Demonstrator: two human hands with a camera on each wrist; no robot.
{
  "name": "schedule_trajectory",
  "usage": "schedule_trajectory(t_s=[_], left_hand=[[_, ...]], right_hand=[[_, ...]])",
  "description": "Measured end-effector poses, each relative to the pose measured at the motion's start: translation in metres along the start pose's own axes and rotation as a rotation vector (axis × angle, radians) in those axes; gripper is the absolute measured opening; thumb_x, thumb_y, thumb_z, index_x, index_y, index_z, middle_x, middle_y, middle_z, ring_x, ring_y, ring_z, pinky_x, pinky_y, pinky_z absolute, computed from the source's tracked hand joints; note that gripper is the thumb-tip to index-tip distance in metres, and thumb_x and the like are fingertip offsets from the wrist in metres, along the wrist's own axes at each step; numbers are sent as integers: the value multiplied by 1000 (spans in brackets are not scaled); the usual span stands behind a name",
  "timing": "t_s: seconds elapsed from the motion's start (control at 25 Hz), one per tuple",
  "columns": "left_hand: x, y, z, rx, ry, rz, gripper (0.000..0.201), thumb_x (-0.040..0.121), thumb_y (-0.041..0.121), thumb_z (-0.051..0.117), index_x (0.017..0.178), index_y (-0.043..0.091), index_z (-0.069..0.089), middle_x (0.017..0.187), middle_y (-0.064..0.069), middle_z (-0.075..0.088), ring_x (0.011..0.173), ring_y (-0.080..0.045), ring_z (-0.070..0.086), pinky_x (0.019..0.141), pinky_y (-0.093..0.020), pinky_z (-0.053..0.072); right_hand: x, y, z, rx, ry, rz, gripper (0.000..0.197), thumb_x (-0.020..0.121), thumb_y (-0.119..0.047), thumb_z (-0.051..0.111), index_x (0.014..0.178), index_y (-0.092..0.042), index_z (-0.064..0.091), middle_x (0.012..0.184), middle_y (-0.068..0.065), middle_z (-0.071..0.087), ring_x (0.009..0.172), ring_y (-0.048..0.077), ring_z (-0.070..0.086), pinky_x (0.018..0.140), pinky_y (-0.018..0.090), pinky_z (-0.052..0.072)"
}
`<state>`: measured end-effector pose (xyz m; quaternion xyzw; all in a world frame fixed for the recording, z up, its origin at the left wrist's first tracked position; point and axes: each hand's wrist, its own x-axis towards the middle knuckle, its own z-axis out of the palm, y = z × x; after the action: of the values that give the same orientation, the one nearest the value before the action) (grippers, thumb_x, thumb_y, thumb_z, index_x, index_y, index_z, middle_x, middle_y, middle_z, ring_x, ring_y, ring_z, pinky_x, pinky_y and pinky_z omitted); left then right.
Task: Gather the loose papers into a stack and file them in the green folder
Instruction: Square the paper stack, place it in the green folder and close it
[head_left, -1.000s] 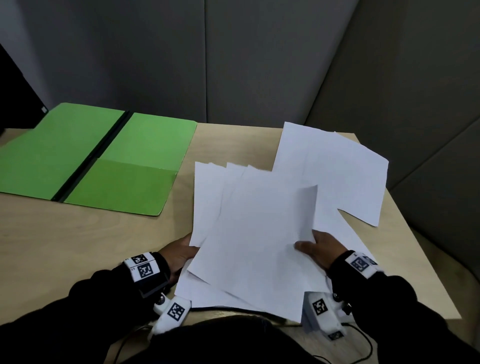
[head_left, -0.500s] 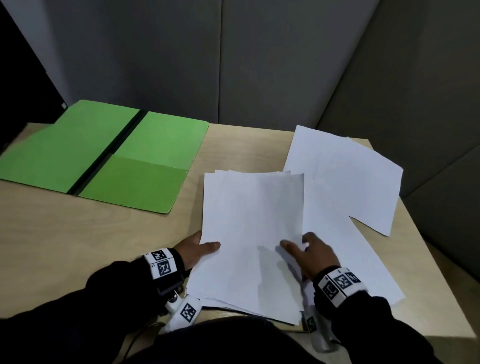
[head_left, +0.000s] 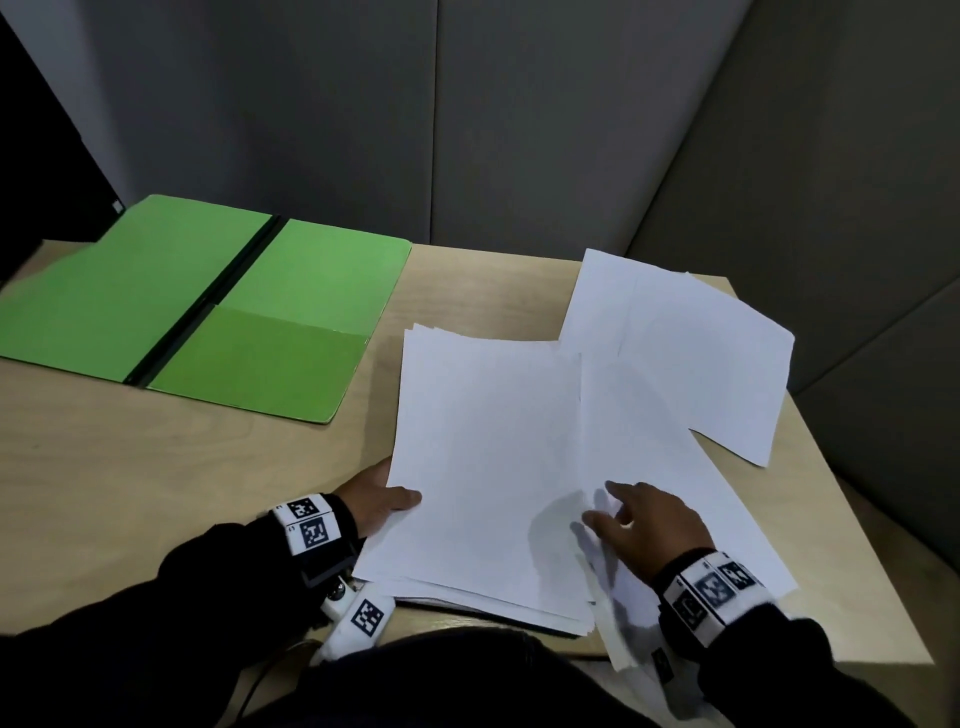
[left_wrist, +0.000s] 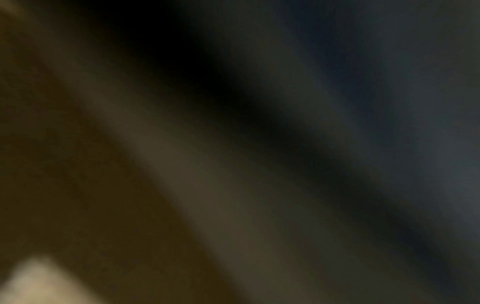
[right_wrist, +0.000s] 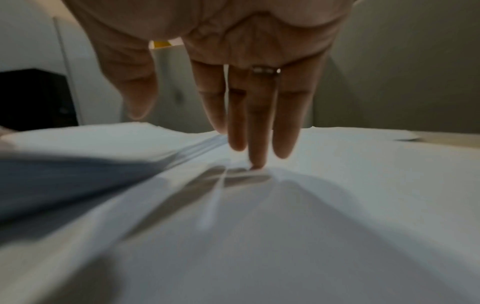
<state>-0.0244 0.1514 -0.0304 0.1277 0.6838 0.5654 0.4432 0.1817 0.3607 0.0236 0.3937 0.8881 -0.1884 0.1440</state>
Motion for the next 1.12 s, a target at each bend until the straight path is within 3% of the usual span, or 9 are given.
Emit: schedule_trajectory(t_s=[0.16, 0.28, 0.36, 0.44, 0.52, 0.56, 0.68, 0.92, 1.12], left_hand=[[-3, -4, -16, -78, 32, 59, 80, 62, 6, 59, 137, 13, 33, 135, -1, 42, 127, -16, 38, 109, -32, 27], [-3, -7, -31, -153, 63, 58, 78, 62, 5, 57, 137, 11, 37, 133, -6, 47, 128, -23, 42, 116, -43, 25], [-2, -5, -34, -162, 81, 60, 82, 61, 4, 55, 140, 7, 34, 132, -6, 47, 124, -21, 43, 111, -38, 29], [-3, -3, -35, -166, 88, 75, 83, 60, 3, 53, 140, 7, 33, 126, -2, 50, 120, -17, 42, 102, -32, 34], [-5, -4, -34, -183, 95, 90, 83, 60, 2, 52, 141, 5, 33, 126, -2, 49, 120, -17, 42, 101, -30, 33], [-5, -5, -36, -187, 100, 95, 83, 60, 3, 52, 141, 4, 33, 129, -4, 47, 121, -17, 41, 103, -32, 31], [-5, -8, -38, -209, 108, 74, 84, 61, 3, 52, 142, 2, 32, 131, -9, 46, 122, -21, 42, 106, -35, 29], [-7, -10, -40, -207, 133, 57, 84, 66, -6, 56, 145, 3, 30, 139, -15, 45, 123, -23, 43, 109, -38, 29], [-6, -15, -37, -225, 144, 32, 86, 63, -2, 56, 145, 3, 29, 142, -15, 45, 134, -33, 40, 110, -40, 31]], right_hand=[[-39, 33, 12, -181, -179, -171, 108, 65, -66, 60, 149, -28, 3, 156, -2, 7, 140, 18, 28, 111, 37, 30], [-59, 50, 28, -361, -293, -198, 124, 62, -62, 64, 140, -34, -29, 145, -8, -38, 143, 17, -18, 116, 51, 7], [-63, 60, 39, -397, -275, -195, 121, 72, -45, 65, 128, -36, -42, 137, -5, -50, 135, 14, -28, 114, 54, 8], [-60, 68, 47, -410, -109, -263, 128, 63, -33, 72, 137, -37, -32, 157, -4, -19, 143, 17, 4, 104, 54, 35], [-54, 78, 55, -385, -103, -232, 129, 28, -40, 82, 143, -32, 24, 141, -4, 49, 116, 18, 60, 70, 36, 58], [-51, 82, 60, -349, -119, -216, 120, 19, -44, 81, 131, -31, 42, 126, -3, 62, 100, 16, 69, 61, 28, 59], [-50, 86, 56, -316, -104, -229, 94, 26, -54, 77, 114, -30, 56, 113, -4, 70, 88, 14, 72, 57, 20, 57], [-49, 92, 53, -124, 137, -186, 69, 34, -21, 87, 98, -39, 70, 99, -18, 72, 74, 9, 71, 55, 19, 55], [-33, 79, 14, 136, 398, -22, 38, 76, -25, 45, 102, -19, 72, 93, 15, 74, 84, 37, 68, 71, 33, 49]])
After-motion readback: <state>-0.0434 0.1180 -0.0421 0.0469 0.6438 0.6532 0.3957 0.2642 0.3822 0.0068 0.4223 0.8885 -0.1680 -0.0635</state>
